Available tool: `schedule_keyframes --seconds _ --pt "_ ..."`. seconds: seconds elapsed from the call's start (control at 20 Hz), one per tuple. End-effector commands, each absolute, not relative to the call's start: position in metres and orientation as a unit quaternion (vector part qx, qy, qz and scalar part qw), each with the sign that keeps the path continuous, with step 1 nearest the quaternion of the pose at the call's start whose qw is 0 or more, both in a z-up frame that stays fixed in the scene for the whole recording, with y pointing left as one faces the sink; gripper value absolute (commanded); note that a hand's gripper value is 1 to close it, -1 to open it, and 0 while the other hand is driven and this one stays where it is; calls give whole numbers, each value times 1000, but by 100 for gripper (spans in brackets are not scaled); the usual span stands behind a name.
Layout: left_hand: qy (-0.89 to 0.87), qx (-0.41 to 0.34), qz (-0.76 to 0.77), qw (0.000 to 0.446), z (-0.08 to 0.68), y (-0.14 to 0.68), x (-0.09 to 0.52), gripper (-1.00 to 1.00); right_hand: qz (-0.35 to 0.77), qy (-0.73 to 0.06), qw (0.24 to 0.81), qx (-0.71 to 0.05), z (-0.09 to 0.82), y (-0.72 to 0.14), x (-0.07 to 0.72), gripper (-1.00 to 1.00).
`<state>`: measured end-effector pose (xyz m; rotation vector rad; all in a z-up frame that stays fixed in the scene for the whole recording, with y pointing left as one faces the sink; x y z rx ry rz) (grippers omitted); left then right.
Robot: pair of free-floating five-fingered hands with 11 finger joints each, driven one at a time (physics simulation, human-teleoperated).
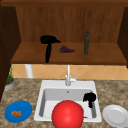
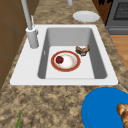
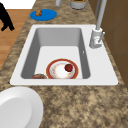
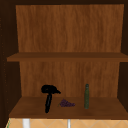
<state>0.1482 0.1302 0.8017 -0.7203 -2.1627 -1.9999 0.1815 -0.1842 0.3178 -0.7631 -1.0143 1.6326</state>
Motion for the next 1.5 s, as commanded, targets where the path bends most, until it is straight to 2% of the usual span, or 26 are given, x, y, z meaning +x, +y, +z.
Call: schedule_keyframes --seconds 0.0,0.65,1.0,1.45 --pt "-701 -256 -661 79 806 124 172 -100 678 -422 511 -317 318 -184 182 0" --pt "-703 -245 -664 68 802 96 270 -100 678 -422 511 -317 318 -184 182 0" --pt "-697 -267 -659 94 779 65 296 -100 678 -422 511 -317 318 -184 182 0" --pt "-699 -281 -649 107 731 53 359 -100 678 -422 511 -317 318 -184 182 0"
